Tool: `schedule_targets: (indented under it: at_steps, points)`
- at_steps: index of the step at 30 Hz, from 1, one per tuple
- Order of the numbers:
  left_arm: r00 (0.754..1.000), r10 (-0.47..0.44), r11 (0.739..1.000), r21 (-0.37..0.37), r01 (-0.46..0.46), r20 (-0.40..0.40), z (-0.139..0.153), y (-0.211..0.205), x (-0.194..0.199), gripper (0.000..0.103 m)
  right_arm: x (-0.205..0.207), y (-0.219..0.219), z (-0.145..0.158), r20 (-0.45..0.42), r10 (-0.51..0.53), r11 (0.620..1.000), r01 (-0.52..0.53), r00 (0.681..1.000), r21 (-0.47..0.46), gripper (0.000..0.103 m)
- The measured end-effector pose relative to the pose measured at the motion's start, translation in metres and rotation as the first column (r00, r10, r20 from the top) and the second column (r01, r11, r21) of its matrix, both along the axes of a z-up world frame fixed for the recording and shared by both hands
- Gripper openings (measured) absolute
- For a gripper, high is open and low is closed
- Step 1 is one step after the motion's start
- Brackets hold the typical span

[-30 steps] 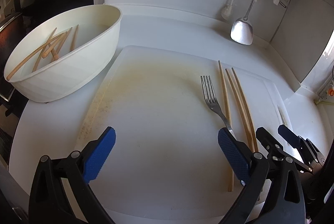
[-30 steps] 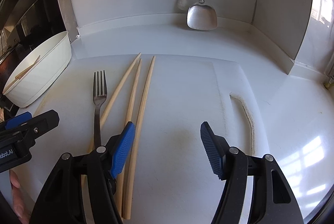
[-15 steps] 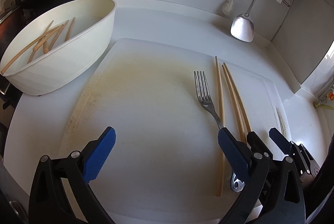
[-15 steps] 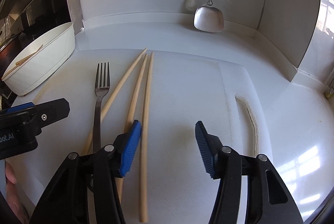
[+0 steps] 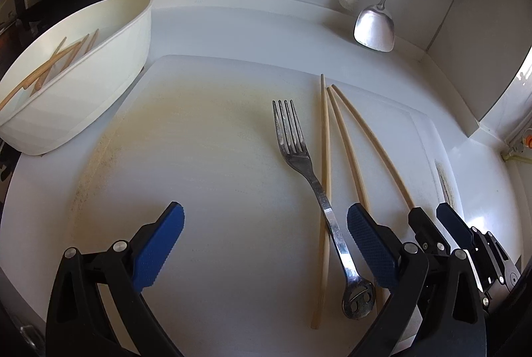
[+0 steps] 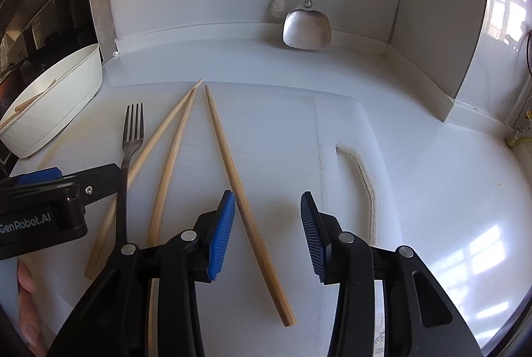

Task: Organize utensils
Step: 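Move the right tool back over the chopsticks beside the fork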

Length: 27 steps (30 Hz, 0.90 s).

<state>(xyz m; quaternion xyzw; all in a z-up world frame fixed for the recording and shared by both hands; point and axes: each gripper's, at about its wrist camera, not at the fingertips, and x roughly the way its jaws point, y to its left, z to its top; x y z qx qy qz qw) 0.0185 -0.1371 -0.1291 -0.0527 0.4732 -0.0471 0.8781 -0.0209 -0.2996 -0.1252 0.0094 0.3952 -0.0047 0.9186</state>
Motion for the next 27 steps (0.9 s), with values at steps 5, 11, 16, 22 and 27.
schedule_targets:
  at_steps: [5, 11, 16, 22, 27]
  points:
    - [1.000, -0.016, 0.998, 0.064, 0.016, -0.007, -0.004, -0.010, 0.001, 0.097, -0.001, -0.002, 0.000, -0.002, 0.000, 1.000, 0.000, 1.000, 0.005, 0.040]
    - [1.000, 0.017, 0.998, 0.067, -0.016, -0.001, -0.002, 0.002, 0.000, 0.097, 0.001, -0.004, -0.001, -0.003, -0.002, 1.000, 0.002, 1.000, 0.007, 0.040]
    - [0.999, 0.033, 0.997, 0.075, -0.033, 0.004, -0.002, 0.015, 0.001, 0.097, 0.001, -0.004, -0.001, -0.003, -0.001, 1.000, 0.001, 1.000, 0.007, 0.040]
    - [0.999, 0.051, 0.996, 0.074, -0.052, 0.010, -0.003, 0.026, 0.004, 0.098, 0.002, -0.006, -0.001, -0.003, 0.004, 1.000, -0.004, 1.000, -0.001, 0.040]
    - [0.998, 0.066, 0.994, 0.081, -0.067, 0.013, -0.003, 0.033, 0.009, 0.098, 0.005, -0.005, 0.000, -0.006, 0.006, 1.000, -0.006, 1.000, -0.005, 0.040]
